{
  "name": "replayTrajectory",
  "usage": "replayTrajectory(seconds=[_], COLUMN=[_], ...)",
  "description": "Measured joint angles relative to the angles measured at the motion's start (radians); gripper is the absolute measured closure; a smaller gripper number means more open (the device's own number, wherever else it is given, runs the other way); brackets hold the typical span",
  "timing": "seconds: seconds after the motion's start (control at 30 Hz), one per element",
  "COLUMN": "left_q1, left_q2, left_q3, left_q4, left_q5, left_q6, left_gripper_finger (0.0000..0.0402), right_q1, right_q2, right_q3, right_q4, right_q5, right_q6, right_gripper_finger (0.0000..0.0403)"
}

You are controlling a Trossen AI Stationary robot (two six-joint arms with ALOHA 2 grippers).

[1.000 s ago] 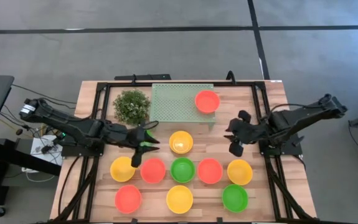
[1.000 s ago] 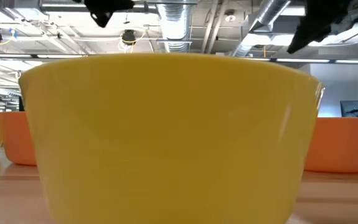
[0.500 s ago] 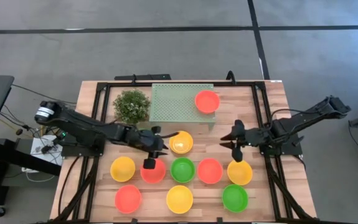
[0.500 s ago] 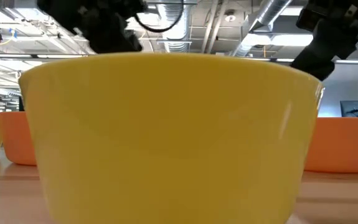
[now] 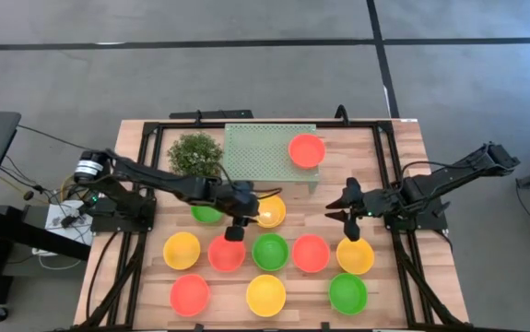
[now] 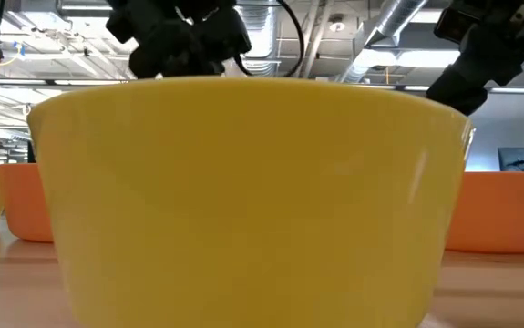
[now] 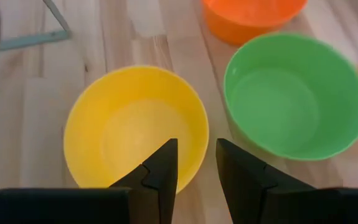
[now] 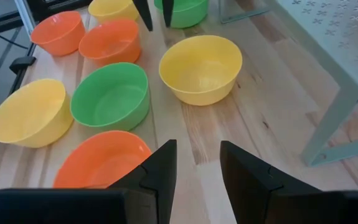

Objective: Pick & Place Mini bowls
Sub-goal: Put the yellow bowl on the shelf

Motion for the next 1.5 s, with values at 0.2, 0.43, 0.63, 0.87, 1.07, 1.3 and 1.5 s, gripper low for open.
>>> replayTrajectory(seconds=[0.2, 0.43, 0.63, 0.87, 1.07, 1.3, 1.5], left_q1=[0.000, 0.000, 0.000, -0.002, -0.002, -0.002, -0.045], left_q2=[0.065, 0.097, 0.097, 0.114, 0.114, 0.111, 0.073], left_q3=[0.000, -0.001, -0.001, -0.016, -0.064, -0.066, -0.066], left_q4=[0.001, 0.001, 0.001, 0.012, 0.024, 0.045, 0.051], left_q5=[0.001, 0.000, 0.001, 0.001, -0.031, -0.072, -0.073], left_q6=[0.024, 0.024, 0.024, -0.007, -0.007, 0.000, -0.008], left_gripper_finger=[0.0291, 0.0291, 0.0291, 0.0291, 0.0294, 0.0373, 0.0391], right_q1=[0.000, 0.000, 0.000, 0.000, 0.001, 0.002, 0.002], right_q2=[0.000, 0.000, 0.000, 0.002, 0.001, 0.002, 0.001], right_q3=[0.000, 0.001, 0.001, 0.001, 0.002, 0.002, 0.002], right_q4=[-0.001, -0.001, -0.001, -0.002, -0.001, -0.002, -0.002], right_q5=[0.000, 0.000, 0.000, 0.000, 0.000, 0.000, 0.000], right_q6=[0.000, 0.000, 0.000, 0.001, 0.003, 0.003, 0.003], right_gripper_finger=[0.0285, 0.0285, 0.0285, 0.0285, 0.0285, 0.0285, 0.0284])
